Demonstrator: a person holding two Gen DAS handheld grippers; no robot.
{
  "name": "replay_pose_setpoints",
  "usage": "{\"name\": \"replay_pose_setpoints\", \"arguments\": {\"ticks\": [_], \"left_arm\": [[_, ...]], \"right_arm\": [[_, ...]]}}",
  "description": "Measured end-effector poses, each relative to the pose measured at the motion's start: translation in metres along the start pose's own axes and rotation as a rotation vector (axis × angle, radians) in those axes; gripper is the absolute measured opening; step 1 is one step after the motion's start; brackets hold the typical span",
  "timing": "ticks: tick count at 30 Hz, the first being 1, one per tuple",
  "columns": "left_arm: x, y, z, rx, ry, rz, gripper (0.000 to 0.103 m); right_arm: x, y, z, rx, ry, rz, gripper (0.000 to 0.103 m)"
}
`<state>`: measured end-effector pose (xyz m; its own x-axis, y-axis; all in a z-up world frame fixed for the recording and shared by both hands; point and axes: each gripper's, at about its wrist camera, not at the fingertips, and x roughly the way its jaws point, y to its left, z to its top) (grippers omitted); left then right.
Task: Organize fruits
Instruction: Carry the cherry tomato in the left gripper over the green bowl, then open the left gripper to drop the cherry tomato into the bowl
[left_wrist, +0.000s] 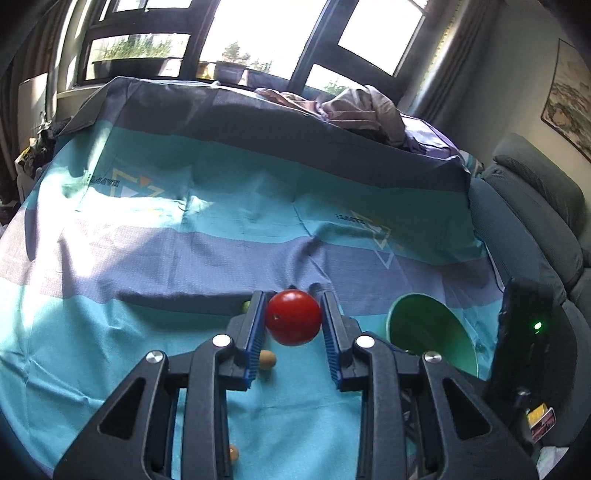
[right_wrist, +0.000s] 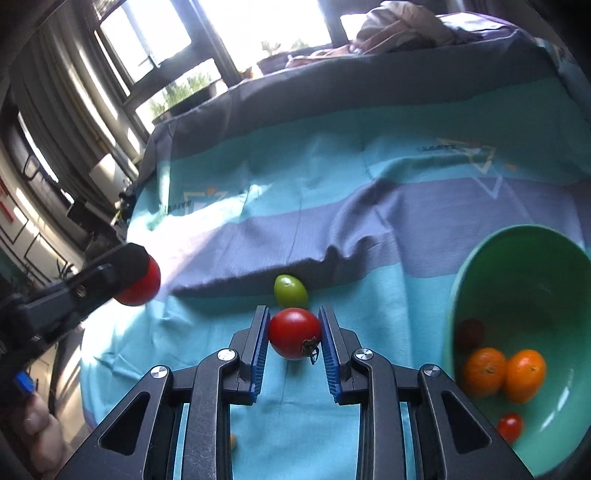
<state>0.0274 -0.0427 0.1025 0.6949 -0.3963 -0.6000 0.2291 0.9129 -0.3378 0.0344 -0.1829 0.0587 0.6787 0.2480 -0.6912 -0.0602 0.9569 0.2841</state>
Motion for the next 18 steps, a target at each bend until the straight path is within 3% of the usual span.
{"name": "replay_pose_setpoints", "arguments": {"ticks": [4,8,13,18], "left_arm": [[0.005,-0.028,-0.010,0.059,0.027,-0.044,0.030],[0.016,-0.061,-0.021,0.137,0.069,-0.070,0.030],[0.036,-0.105,-0.034,0.255,0.094,-0.074,0.030],[0.067,-0.131,-0.048,0.272,0.158,-0.108,0.030]], "right_arm": [[-0.042,-0.034,-0.004,0.073,-0.104,-0.036,0.029],[-0.061,-0.068,0.000,0.147,-0.142,-0.098,0.029],[-0.068,-0.108,-0.003,0.237,-0.123,-0.110,0.029],[-0.076,-0.136,-0.008,0.298,-0.127,-0.142,0.029]]}}
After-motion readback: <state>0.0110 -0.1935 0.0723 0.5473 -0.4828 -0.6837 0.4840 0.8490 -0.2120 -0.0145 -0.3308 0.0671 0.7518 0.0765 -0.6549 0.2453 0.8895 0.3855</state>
